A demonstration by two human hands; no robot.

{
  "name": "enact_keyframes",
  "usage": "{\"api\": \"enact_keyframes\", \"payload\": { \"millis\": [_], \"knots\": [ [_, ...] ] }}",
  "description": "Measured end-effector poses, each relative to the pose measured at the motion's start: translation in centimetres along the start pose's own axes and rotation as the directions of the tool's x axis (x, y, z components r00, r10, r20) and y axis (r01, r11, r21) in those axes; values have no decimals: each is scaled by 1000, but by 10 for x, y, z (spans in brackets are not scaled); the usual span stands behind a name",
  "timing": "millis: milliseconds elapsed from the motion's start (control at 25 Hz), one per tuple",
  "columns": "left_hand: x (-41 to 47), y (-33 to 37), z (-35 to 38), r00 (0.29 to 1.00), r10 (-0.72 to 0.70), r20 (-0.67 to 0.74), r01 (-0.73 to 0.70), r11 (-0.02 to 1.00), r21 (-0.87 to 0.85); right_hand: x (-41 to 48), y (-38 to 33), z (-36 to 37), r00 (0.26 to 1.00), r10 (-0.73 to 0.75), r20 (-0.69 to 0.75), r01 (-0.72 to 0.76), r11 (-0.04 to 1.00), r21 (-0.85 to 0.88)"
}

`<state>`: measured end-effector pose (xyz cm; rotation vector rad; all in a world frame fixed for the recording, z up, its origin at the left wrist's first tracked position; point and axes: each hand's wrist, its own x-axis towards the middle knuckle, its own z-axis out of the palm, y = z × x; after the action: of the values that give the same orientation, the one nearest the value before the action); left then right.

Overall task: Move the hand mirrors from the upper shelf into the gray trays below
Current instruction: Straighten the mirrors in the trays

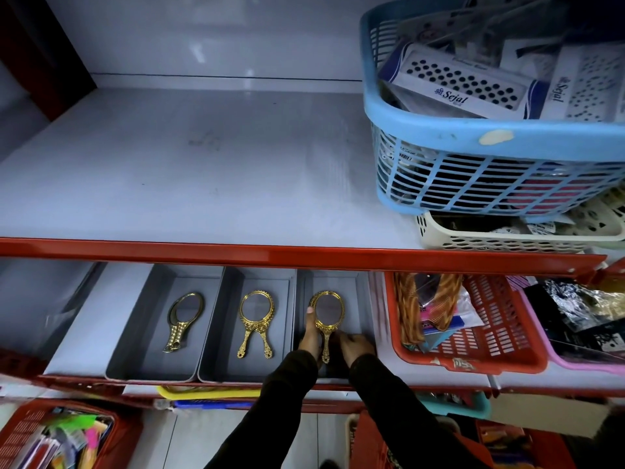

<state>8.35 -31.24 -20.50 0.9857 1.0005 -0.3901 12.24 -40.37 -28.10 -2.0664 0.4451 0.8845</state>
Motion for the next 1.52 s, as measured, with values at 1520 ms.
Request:
{"api": "enact_keyframes", "payload": {
  "millis": [1520],
  "knots": [
    [36,42,-155,975,37,-220,-65,990,-121,-37,-84,144,992,24,123,-65,939,339]
  ]
}}
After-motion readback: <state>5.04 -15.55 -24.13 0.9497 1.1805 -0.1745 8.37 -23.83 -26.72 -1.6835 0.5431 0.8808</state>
